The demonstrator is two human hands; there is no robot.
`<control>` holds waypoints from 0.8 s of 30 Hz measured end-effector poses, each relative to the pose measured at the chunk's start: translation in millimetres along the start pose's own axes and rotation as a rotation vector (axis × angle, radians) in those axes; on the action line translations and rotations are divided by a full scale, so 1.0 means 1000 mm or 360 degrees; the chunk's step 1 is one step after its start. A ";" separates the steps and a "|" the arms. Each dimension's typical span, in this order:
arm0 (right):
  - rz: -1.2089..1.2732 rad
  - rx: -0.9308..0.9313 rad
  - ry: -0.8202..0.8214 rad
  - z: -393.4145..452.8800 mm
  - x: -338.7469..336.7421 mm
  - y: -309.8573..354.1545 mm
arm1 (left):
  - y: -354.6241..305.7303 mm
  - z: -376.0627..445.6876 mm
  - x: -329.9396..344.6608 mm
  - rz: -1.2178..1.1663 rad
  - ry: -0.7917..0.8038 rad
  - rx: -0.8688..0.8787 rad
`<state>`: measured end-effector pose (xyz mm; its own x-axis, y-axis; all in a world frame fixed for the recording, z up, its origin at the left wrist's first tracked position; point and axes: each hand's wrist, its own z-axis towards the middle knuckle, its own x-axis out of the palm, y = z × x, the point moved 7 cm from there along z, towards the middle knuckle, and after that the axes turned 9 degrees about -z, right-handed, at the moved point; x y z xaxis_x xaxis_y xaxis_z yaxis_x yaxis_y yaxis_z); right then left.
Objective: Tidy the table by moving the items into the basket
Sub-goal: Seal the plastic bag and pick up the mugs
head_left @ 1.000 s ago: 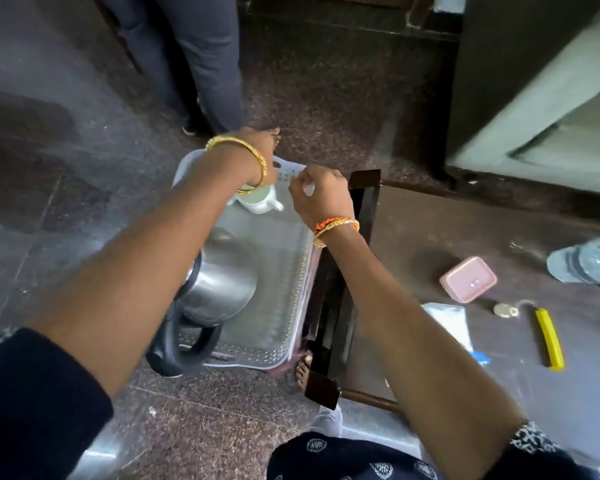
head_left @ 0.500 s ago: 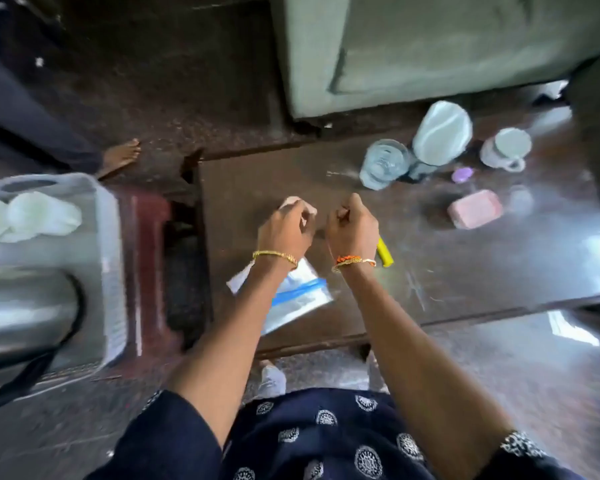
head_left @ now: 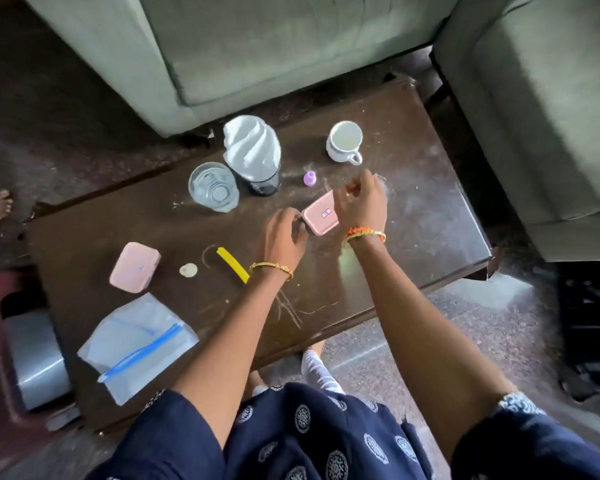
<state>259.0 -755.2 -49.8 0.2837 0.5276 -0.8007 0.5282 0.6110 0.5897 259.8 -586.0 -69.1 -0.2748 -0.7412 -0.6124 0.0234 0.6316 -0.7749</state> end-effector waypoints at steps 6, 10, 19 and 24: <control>-0.0137 0.0044 0.0196 0.083 0.017 0.000 | -0.022 0.082 0.035 -0.0090 0.0173 -0.0123; -0.0404 -0.0040 0.0421 0.128 0.042 -0.002 | -0.022 0.126 0.065 0.0011 0.0358 -0.0283; -0.0407 -0.0203 0.0467 0.147 0.086 -0.019 | -0.018 0.147 0.079 -0.0200 0.0048 -0.0282; -0.0298 -0.0267 0.0393 0.150 0.079 -0.023 | -0.023 0.169 0.083 -0.0324 0.0044 -0.0476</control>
<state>388.8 -816.2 -142.3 -0.0187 0.5114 -0.8591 0.4082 0.7883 0.4604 399.1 -700.2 -128.4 -0.2708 -0.8547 -0.4429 -0.3157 0.5135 -0.7979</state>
